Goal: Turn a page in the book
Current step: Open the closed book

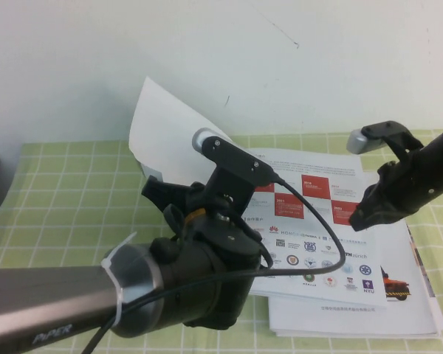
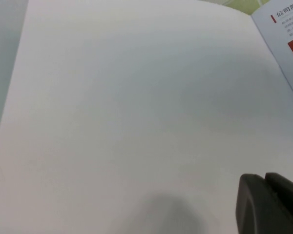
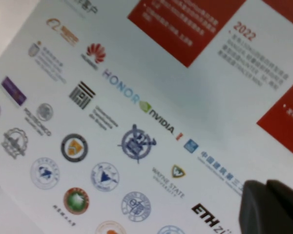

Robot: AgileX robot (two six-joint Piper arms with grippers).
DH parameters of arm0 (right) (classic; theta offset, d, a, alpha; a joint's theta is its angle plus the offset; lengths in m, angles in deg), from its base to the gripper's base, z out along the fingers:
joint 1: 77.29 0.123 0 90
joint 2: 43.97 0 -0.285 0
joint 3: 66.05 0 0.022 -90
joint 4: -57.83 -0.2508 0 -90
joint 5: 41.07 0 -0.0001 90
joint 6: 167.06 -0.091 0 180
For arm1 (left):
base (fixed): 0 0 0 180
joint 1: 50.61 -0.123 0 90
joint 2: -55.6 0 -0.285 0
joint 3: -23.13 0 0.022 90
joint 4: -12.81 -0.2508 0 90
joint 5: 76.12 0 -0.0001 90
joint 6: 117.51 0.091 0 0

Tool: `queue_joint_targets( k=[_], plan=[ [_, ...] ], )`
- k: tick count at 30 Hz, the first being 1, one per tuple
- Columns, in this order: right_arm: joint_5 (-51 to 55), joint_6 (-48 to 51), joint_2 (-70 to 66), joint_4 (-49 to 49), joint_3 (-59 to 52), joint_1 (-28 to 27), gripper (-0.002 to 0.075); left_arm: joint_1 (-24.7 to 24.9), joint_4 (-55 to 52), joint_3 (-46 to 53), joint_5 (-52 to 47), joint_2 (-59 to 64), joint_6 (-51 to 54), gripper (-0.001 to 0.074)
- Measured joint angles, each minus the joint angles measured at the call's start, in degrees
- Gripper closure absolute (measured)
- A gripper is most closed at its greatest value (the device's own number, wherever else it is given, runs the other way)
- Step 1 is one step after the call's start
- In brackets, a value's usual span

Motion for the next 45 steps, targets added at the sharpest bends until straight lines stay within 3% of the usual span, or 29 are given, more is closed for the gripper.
queue_joint_targets(
  k=[16,38,45],
  plan=[
    [-0.9,-4.4,-3.4,9.1,0.0,0.0,0.0728,-7.7,-0.2,3.0,-10.0,0.0,-6.7,0.0738],
    [-0.3,-4.7,2.3,9.3,0.1,0.1,0.0728,-8.5,-1.2,15.3,-20.7,0.3,-22.7,0.0738],
    [0.7,-4.7,8.9,9.3,0.1,0.1,0.0728,-8.5,-1.2,17.0,-21.8,-7.1,-23.3,0.0738]
  ],
)
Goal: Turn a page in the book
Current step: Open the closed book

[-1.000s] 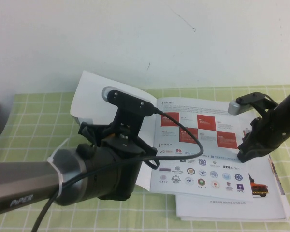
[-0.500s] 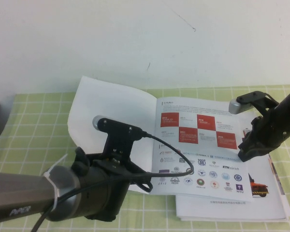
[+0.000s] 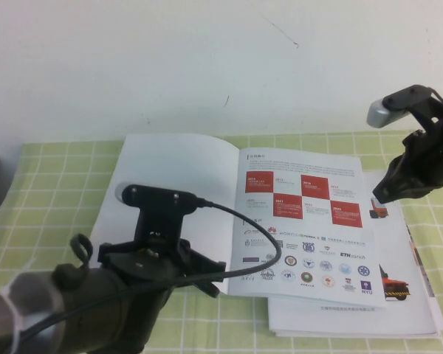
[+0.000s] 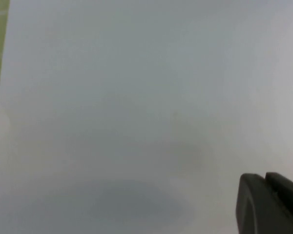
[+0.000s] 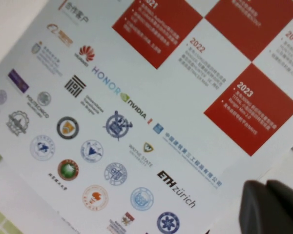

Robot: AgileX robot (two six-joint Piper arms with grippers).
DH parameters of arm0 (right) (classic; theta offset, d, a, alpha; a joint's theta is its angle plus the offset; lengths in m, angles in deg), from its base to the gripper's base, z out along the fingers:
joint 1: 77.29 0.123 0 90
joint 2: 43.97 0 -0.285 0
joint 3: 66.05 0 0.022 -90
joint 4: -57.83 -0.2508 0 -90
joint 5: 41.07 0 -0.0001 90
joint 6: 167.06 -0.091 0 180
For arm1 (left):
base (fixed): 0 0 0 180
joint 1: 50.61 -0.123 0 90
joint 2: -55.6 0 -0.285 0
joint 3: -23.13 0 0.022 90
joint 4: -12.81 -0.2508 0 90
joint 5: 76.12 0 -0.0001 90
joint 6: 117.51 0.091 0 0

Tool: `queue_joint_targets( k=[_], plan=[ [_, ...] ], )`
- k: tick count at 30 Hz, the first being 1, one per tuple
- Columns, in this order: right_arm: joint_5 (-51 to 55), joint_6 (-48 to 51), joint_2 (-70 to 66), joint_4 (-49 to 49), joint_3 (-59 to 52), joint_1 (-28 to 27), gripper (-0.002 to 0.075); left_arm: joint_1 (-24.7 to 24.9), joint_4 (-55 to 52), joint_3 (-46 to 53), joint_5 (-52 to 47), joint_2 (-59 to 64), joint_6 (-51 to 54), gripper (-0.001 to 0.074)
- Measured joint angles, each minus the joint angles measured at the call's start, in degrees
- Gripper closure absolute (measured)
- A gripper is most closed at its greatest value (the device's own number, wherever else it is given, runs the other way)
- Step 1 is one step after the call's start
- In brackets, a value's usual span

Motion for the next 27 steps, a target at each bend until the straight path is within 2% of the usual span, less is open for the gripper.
queue_joint_targets(
  k=[7,11,17,20,22,27],
  plan=[
    [2.0,0.0,7.0,-1.2,-0.5,0.0,0.0728,0.0,0.0,0.0,2.8,-13.6,5.3,0.0738],
    [0.1,0.0,12.8,-2.9,-5.4,0.0,0.0728,0.0,-0.8,0.1,2.2,-19.3,6.2,0.0738],
    [-6.7,0.4,19.2,-8.5,-17.9,0.0,0.0728,0.0,-3.0,0.1,-2.3,-20.1,7.7,0.0738],
    [-9.5,3.1,18.1,-11.8,-19.9,0.0,0.0713,0.0,-4.2,0.1,-4.3,-18.7,8.8,0.0738],
    [-10.4,5.3,16.5,-14.3,-19.9,0.0,0.0659,0.0,-4.7,0.1,-4.9,-17.7,9.3,0.0738],
    [-10.6,8.1,10.0,-19.0,-19.1,0.0,0.0367,0.0,-5.2,0.1,-5.8,-15.6,9.7,0.0738]
  ],
)
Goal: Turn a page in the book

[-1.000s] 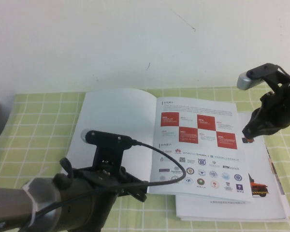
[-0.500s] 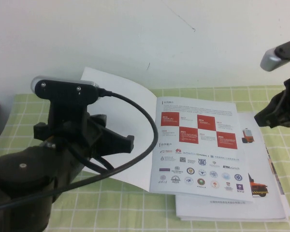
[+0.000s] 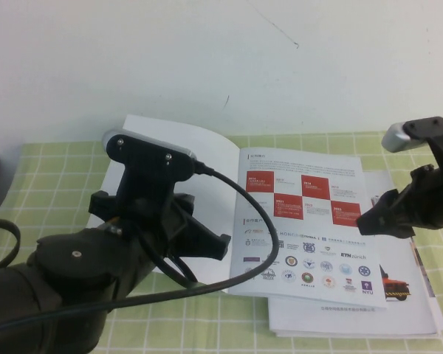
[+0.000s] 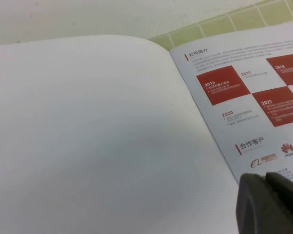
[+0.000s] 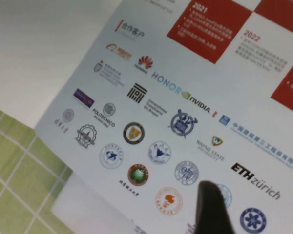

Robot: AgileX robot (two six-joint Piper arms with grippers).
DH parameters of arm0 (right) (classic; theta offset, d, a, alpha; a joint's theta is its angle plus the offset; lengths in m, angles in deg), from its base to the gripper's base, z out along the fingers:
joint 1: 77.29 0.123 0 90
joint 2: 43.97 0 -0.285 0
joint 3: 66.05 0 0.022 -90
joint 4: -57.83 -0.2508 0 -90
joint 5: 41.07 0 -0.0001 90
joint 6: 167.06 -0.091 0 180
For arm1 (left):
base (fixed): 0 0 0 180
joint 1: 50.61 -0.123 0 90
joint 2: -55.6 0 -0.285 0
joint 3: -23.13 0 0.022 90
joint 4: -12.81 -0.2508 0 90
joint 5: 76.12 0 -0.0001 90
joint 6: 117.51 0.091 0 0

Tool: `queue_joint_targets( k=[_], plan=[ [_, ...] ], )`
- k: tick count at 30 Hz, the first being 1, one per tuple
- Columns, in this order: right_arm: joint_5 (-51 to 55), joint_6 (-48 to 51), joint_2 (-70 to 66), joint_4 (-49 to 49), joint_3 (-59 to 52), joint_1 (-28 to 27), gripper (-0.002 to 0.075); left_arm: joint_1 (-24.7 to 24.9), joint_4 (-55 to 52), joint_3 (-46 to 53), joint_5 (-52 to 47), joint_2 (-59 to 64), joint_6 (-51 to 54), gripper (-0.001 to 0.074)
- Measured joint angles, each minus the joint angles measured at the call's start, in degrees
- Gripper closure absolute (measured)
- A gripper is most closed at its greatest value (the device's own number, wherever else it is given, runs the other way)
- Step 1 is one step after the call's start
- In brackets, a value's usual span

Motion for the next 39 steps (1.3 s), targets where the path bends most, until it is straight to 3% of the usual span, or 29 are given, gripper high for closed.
queue_joint_targets(
  k=[3,6,9,16,20,29,36,39],
  plan=[
    [0.0,-0.3,-3.1,-0.9,0.7,0.0,0.0308,0.0,-0.1,0.0,-0.5,0.3,0.4,0.0738],
    [-0.1,-0.5,-4.6,-1.4,1.1,0.0,0.0322,0.0,-0.1,0.0,-1.1,0.3,1.4,0.0738],
    [-0.9,-0.5,-4.9,-1.5,1.7,0.0,0.0394,0.0,-0.2,0.0,-1.1,0.3,1.5,0.0738],
    [-1.5,-0.6,-4.9,-2.7,2.7,0.0,0.0652,0.0,-0.2,0.0,0.5,0.3,1.7,0.0738],
    [-2.3,1.7,-2.1,-3.7,1.0,0.0,0.0715,0.0,0.9,0.0,4.9,0.1,1.7,0.0738],
    [-9.2,19.7,13.3,-19.8,-10.0,0.0,0.0728,0.0,-0.6,4.0,9.3,-10.7,1.1,0.0738],
    [-9.5,41.8,24.8,-41.4,-17.7,0.0,0.0728,0.0,1.6,13.1,11.6,-28.3,-1.4,0.0738],
    [-8.7,50.4,29.4,-48.2,-20.5,0.0,0.0728,0.0,4.6,16.1,13.4,-37.5,2.4,0.0738]
  ],
)
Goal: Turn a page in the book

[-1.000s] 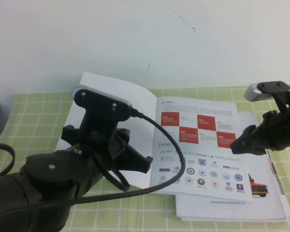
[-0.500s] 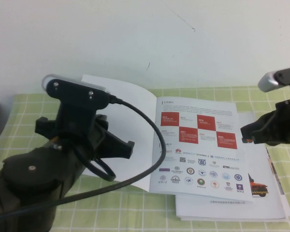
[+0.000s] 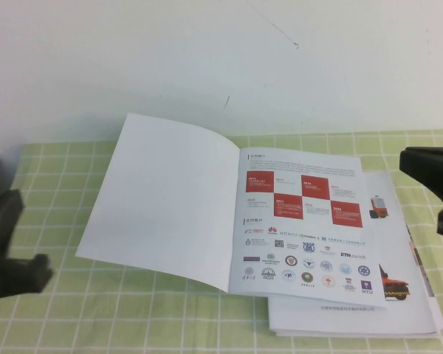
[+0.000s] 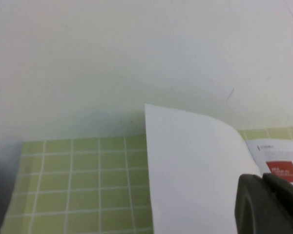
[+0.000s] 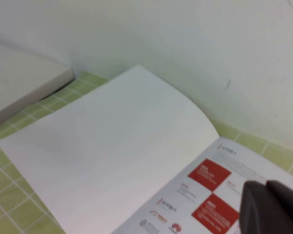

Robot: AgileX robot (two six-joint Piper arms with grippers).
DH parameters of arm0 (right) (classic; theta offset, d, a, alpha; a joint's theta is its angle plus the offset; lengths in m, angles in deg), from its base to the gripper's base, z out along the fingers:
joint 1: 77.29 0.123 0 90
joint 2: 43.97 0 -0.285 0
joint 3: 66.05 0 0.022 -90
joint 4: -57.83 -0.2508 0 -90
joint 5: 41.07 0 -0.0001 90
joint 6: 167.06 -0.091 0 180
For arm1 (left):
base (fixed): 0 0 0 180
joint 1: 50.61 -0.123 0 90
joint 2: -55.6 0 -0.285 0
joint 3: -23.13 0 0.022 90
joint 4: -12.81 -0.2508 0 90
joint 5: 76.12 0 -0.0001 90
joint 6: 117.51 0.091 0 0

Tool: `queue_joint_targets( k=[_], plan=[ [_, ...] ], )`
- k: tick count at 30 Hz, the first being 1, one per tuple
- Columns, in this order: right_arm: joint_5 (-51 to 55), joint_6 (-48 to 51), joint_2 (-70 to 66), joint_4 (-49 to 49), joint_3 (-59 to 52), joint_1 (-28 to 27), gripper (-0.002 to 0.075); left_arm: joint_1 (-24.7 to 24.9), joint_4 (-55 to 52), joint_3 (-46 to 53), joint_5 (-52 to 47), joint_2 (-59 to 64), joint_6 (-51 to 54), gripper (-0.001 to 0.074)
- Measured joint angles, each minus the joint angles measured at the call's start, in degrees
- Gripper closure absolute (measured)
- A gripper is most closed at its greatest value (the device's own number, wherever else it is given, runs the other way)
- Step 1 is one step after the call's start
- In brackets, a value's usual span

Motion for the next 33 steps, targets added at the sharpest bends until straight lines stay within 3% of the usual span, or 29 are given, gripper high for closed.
queue_joint_targets(
  k=[5,13,21,33],
  plan=[
    [3.8,5.6,6.8,-2.0,-4.2,0.0,0.0728,0.0,1.0,2.7,3.8,-15.1,8.7,0.0738],
    [5.9,6.4,16.5,-2.1,-7.9,0.0,0.0728,0.0,1.6,5.7,5.2,-29.1,12.5,0.0738],
    [8.6,8.4,25.2,-2.1,-7.9,0.0,0.0728,0.0,1.8,7.2,4.8,-31.3,12.5,0.0738],
    [8.5,8.4,25.7,-2.1,-7.9,0.0,0.0728,0.0,1.8,7.2,4.7,-31.3,12.5,0.0738]
  ],
)
